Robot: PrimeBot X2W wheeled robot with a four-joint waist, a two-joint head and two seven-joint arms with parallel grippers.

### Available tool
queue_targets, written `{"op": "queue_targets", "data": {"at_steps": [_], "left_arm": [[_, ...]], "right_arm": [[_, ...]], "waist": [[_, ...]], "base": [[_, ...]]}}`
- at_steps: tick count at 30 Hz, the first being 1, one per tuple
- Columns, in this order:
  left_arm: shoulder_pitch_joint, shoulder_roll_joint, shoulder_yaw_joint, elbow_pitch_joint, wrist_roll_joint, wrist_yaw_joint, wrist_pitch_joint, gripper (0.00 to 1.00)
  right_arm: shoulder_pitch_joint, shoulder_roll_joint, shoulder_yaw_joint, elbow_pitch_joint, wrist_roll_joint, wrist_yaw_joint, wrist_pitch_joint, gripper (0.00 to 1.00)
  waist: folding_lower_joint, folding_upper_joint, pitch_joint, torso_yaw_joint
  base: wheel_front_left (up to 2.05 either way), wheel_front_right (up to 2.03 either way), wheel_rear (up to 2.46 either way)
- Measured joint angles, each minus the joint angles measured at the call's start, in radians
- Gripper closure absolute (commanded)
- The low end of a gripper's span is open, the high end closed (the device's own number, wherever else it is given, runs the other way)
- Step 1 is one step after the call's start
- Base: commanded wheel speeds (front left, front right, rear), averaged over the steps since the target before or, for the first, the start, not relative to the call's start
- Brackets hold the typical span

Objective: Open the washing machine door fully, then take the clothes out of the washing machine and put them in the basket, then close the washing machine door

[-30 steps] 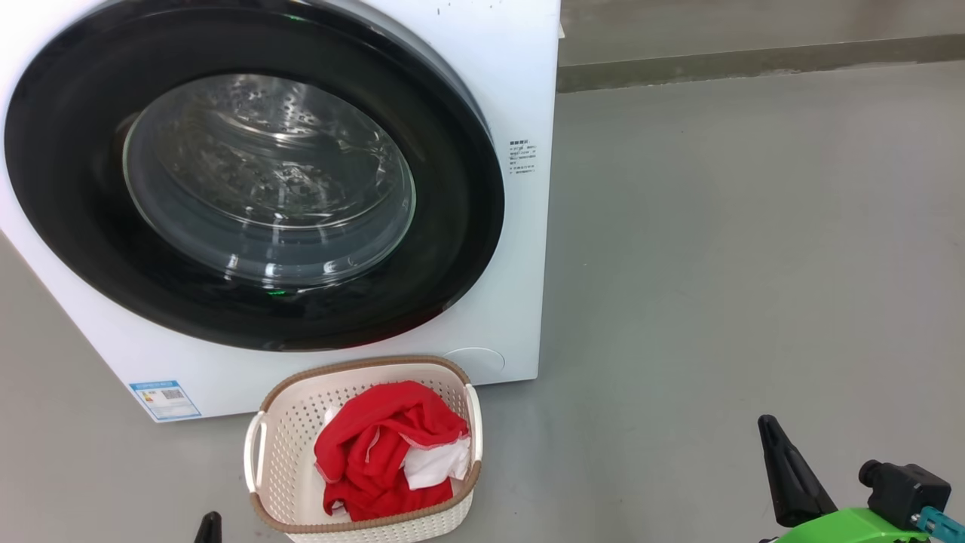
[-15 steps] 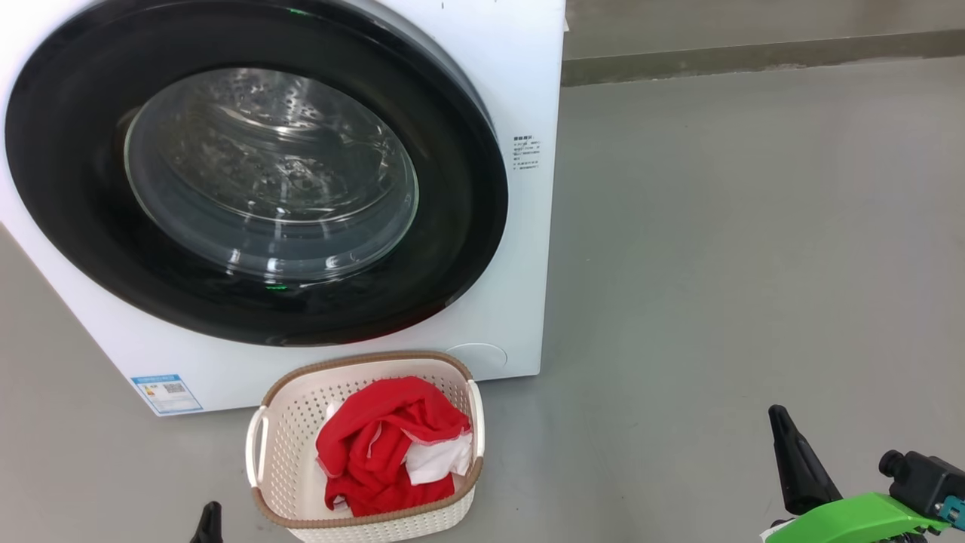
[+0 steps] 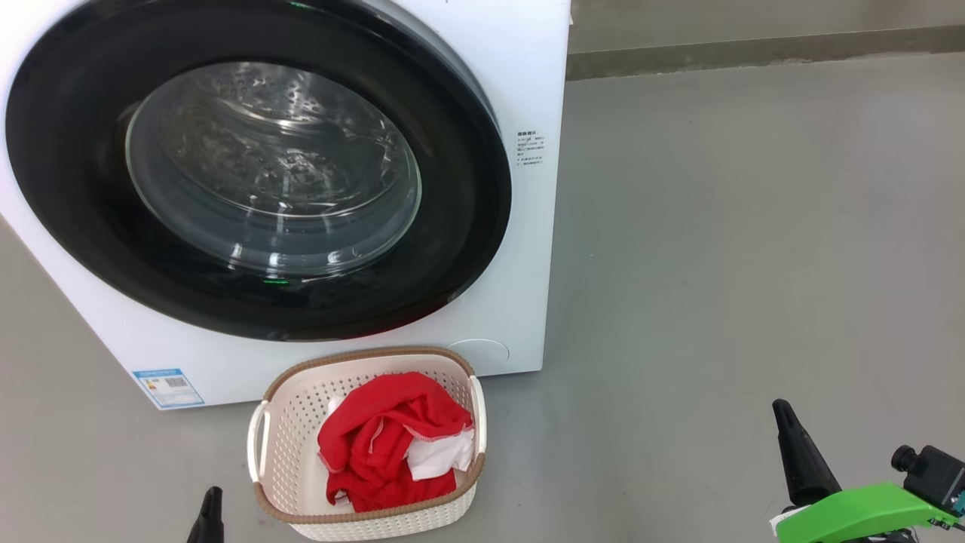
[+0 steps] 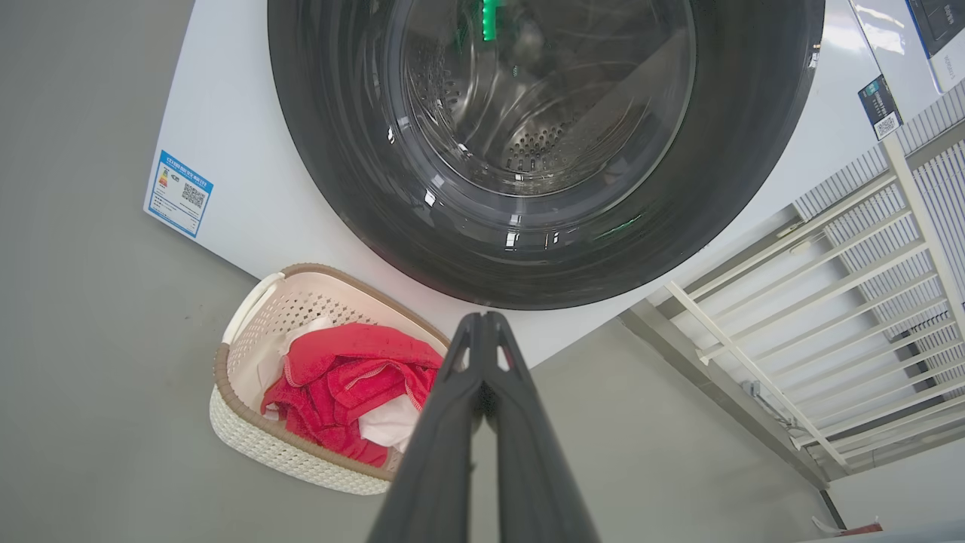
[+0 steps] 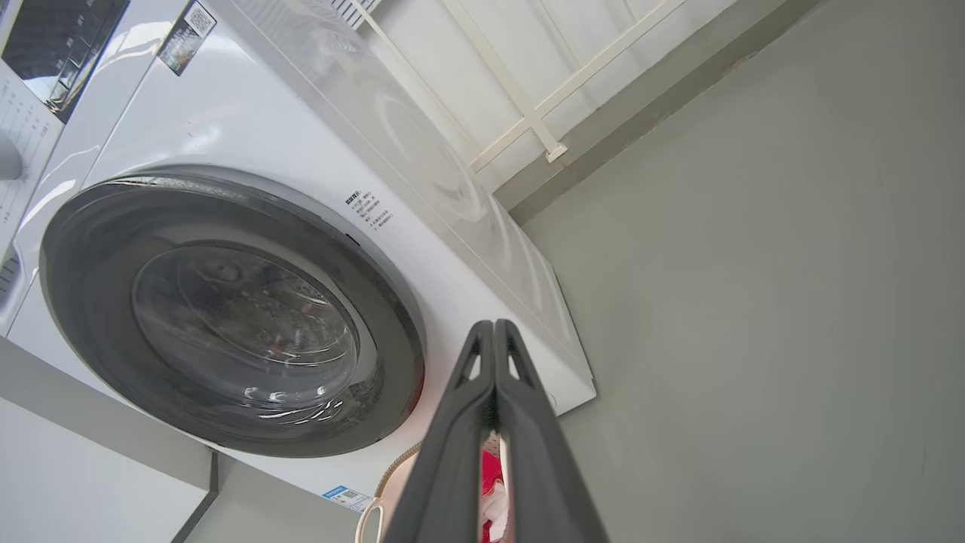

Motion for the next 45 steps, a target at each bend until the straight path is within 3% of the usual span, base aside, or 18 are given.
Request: {"op": "queue_targets", "data": {"at_steps": [45], "left_arm": [[-0.087,-0.004,-0.008,0.007,-0.472,0.000,0.123,1.00]], "right_arm": [[-0.062,-0.003,-0.049,0.005,0.476,0.000,0.127,1.00]], "waist": [[-0.0001,0.0000,0.027,0.018]], "base": [[0.00,0.00,0.00]]}}
